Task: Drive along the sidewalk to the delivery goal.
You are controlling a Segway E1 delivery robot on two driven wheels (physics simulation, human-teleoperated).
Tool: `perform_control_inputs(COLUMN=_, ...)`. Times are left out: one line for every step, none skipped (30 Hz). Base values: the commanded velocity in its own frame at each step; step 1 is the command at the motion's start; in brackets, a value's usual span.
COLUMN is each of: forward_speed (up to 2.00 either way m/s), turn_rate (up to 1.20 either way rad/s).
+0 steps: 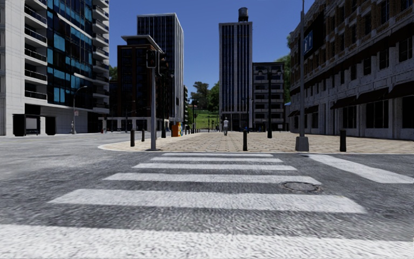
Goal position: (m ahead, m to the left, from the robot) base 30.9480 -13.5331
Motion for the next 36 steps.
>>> perform_control_inputs(forward_speed=1.22, turn_rate=0.00)
perform_control_inputs(forward_speed=1.21, turn_rate=0.00)
perform_control_inputs(forward_speed=1.21, turn_rate=0.00)
perform_control_inputs(forward_speed=1.21, turn_rate=0.00)
perform_control_inputs(forward_speed=1.21, turn_rate=0.00)
perform_control_inputs(forward_speed=1.21, turn_rate=0.00)
perform_control_inputs(forward_speed=1.21, turn_rate=0.00)
perform_control_inputs(forward_speed=1.21, turn_rate=0.00)
perform_control_inputs(forward_speed=1.21, turn_rate=0.00)
perform_control_inputs(forward_speed=1.22, turn_rate=0.00)
perform_control_inputs(forward_speed=1.23, turn_rate=0.00)
perform_control_inputs(forward_speed=1.23, turn_rate=0.00)
perform_control_inputs(forward_speed=1.23, turn_rate=0.00)
perform_control_inputs(forward_speed=1.25, turn_rate=0.00)
perform_control_inputs(forward_speed=1.27, turn_rate=0.00)
perform_control_inputs(forward_speed=1.34, turn_rate=0.00)
perform_control_inputs(forward_speed=2.00, turn_rate=0.00)
perform_control_inputs(forward_speed=2.00, turn_rate=0.00)
perform_control_inputs(forward_speed=2.00, turn_rate=0.00)
perform_control_inputs(forward_speed=2.00, turn_rate=0.00)
perform_control_inputs(forward_speed=2.00, turn_rate=0.00)
perform_control_inputs(forward_speed=2.00, turn_rate=0.00)
perform_control_inputs(forward_speed=2.00, turn_rate=0.00)
perform_control_inputs(forward_speed=2.00, turn_rate=0.00)
perform_control_inputs(forward_speed=2.00, turn_rate=0.00)
perform_control_inputs(forward_speed=2.00, turn_rate=0.00)
perform_control_inputs(forward_speed=2.00, turn_rate=0.00)
perform_control_inputs(forward_speed=2.00, turn_rate=0.00)
perform_control_inputs(forward_speed=2.00, turn_rate=0.00)
perform_control_inputs(forward_speed=2.00, turn_rate=0.00)
perform_control_inputs(forward_speed=2.00, turn_rate=0.00)
perform_control_inputs(forward_speed=2.00, turn_rate=0.00)
perform_control_inputs(forward_speed=2.00, turn_rate=0.00)
perform_control_inputs(forward_speed=2.00, turn_rate=0.00)
perform_control_inputs(forward_speed=2.00, turn_rate=0.00)
perform_control_inputs(forward_speed=2.00, turn_rate=0.00)
